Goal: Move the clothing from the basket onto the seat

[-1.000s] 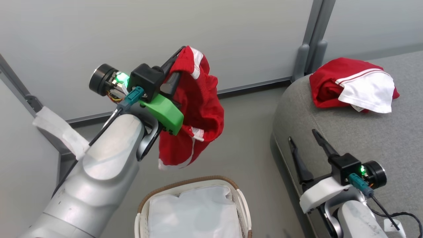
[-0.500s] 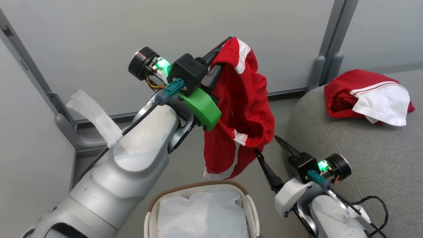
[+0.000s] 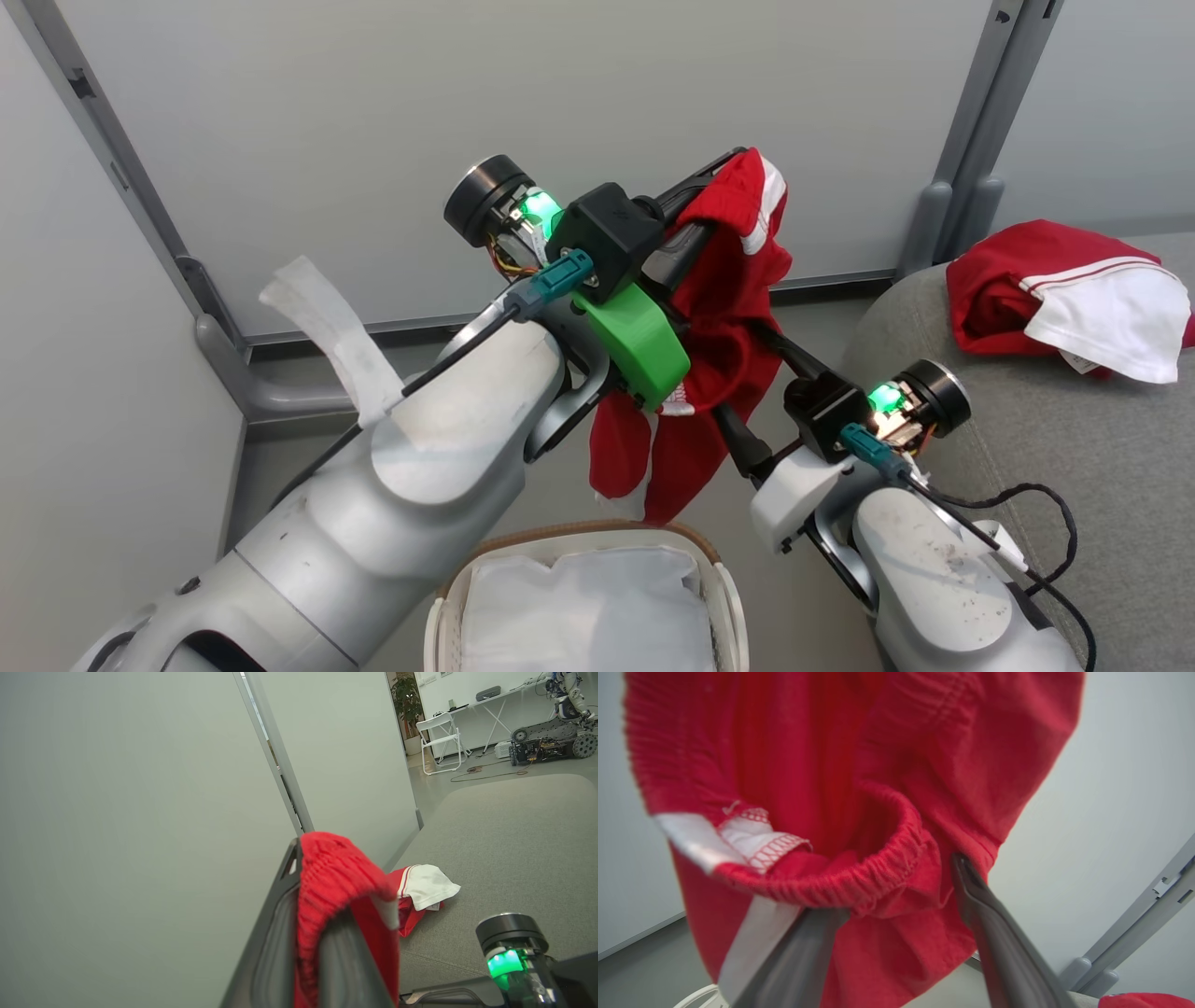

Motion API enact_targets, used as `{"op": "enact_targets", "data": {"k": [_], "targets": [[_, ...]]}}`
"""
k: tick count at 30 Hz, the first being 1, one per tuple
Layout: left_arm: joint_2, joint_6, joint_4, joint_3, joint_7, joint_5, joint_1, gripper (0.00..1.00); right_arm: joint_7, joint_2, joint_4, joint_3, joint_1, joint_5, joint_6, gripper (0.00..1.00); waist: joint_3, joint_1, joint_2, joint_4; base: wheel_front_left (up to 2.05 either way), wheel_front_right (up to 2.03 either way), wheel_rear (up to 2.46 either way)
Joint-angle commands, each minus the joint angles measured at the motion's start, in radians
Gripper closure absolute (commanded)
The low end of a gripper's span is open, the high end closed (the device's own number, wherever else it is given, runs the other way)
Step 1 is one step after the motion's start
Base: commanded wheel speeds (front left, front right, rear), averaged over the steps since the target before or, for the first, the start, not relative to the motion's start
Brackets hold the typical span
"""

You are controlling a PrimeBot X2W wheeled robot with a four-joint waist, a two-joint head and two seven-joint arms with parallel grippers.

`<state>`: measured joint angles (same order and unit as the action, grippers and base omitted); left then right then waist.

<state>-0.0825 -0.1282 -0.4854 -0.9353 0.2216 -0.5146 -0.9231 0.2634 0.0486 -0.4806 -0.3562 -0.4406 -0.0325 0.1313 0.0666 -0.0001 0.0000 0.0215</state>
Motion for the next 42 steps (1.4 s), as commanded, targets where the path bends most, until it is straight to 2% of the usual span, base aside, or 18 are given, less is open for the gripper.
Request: {"op": "enact_targets", "data": {"k": [1,2,4,7,8,9,15,20,22,23,25,26,33,42], "targets": [[-0.005,-0.004,0.003,-0.005,0.006,-0.014,-0.014,1.00,0.002,0.004,-0.014,-0.015,-0.015,0.011,-0.001,0.00,0.002,0.0001,0.0000,0.002,0.00,0.00,0.00],[-0.007,-0.004,0.002,-0.010,0.008,-0.017,-0.015,1.00,0.002,0.004,-0.024,-0.026,-0.023,0.017,-0.001,0.57,0.002,0.0001,0.0000,0.003,0.00,0.00,0.00],[-0.009,-0.004,0.001,-0.017,0.010,-0.025,-0.016,1.00,0.002,0.003,-0.047,-0.043,-0.033,0.032,-0.001,0.67,0.001,0.0001,0.0000,0.005,0.00,0.00,0.00],[-0.009,-0.004,0.001,-0.023,0.013,-0.039,-0.020,1.00,0.002,0.003,-0.087,-0.073,-0.056,0.052,-0.001,0.86,-0.002,0.0001,0.0000,0.008,0.00,0.00,0.00],[-0.010,-0.004,0.002,-0.024,0.015,-0.044,-0.022,1.00,0.002,0.003,-0.100,-0.085,-0.064,0.062,-0.001,0.96,-0.003,0.0001,0.0000,0.009,0.00,0.00,0.00],[-0.010,-0.004,0.002,-0.025,0.016,-0.049,-0.023,1.00,0.002,0.003,-0.107,-0.092,-0.070,0.068,-0.001,1.00,-0.005,0.0001,0.0000,0.010,0.00,0.00,0.00],[-0.025,-0.004,-0.009,-0.011,0.025,-0.077,-0.006,1.00,0.002,0.004,-0.111,-0.085,-0.074,0.090,-0.001,1.00,-0.012,0.0001,0.0000,0.009,0.00,0.00,0.00],[-0.049,0.012,-0.042,0.026,0.036,-0.106,0.056,0.98,0.002,0.004,-0.091,-0.032,-0.047,0.104,-0.001,1.00,-0.016,0.0001,0.0000,-0.006,0.00,0.00,0.00],[-0.057,0.017,-0.053,0.040,0.038,-0.116,0.083,0.62,0.002,0.003,-0.085,-0.011,-0.040,0.095,-0.001,1.00,-0.018,0.0001,0.0000,-0.011,0.00,0.00,0.00],[-0.061,0.021,-0.060,0.049,0.041,-0.124,0.103,0.51,0.002,0.003,-0.081,0.003,-0.038,0.087,-0.001,1.00,-0.019,0.0001,0.0000,-0.014,0.00,0.00,0.00],[-0.066,0.025,-0.070,0.062,0.044,-0.132,0.141,0.03,0.002,0.004,-0.074,0.033,-0.037,0.071,-0.001,1.00,-0.021,0.0001,0.0000,-0.020,0.00,0.00,0.00],[-0.067,0.028,-0.075,0.069,0.045,-0.134,0.159,0.00,0.002,0.004,-0.070,0.048,-0.037,0.065,-0.001,1.00,-0.023,0.0001,0.0000,-0.022,0.00,0.00,0.00],[-0.042,0.022,-0.055,0.166,0.044,-0.159,0.357,0.00,0.002,0.004,-0.051,0.193,-0.034,-0.015,-0.001,1.00,-0.037,0.0001,0.0000,-0.035,0.00,0.00,0.00],[-0.017,0.009,-0.083,0.180,0.044,-0.113,0.514,0.00,0.002,0.004,-0.060,0.278,-0.014,-0.077,-0.001,1.00,-0.047,0.0001,0.0000,-0.045,0.00,0.00,0.00]]}}
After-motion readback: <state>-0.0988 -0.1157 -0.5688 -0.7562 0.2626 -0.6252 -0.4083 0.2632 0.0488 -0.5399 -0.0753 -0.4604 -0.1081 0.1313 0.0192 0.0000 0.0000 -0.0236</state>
